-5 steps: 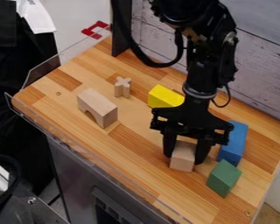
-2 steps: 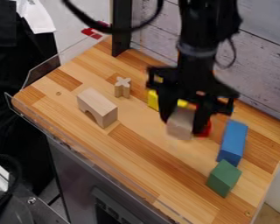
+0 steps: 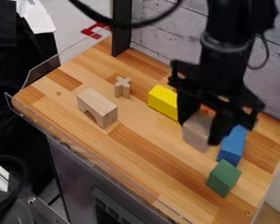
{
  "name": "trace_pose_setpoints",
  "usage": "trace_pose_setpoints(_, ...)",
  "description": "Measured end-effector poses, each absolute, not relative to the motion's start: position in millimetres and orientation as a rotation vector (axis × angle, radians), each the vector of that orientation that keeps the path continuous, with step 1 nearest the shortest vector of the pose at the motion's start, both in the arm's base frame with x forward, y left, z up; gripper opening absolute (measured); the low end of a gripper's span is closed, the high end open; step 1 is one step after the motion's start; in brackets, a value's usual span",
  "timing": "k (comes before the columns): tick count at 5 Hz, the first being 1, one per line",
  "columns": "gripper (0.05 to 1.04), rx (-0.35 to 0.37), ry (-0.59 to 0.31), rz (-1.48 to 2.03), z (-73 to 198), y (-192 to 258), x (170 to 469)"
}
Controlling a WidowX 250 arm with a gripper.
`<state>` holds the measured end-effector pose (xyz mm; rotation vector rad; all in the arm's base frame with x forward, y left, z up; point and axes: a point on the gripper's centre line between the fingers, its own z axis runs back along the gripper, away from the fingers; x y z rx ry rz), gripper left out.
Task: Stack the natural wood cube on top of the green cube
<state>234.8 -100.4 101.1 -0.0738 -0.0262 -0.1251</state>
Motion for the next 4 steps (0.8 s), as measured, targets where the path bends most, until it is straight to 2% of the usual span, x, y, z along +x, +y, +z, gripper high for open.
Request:
trace_pose_setpoints(1, 0.584, -0.081, 0.025, -0.167, 85, -106, 238)
trace_pose_setpoints(3, 0.584, -0.089, 0.066, -0.234, 61, -113, 246)
trace_pose_setpoints(4, 0.584, -0.083, 0.060, -0.276, 60, -125, 249)
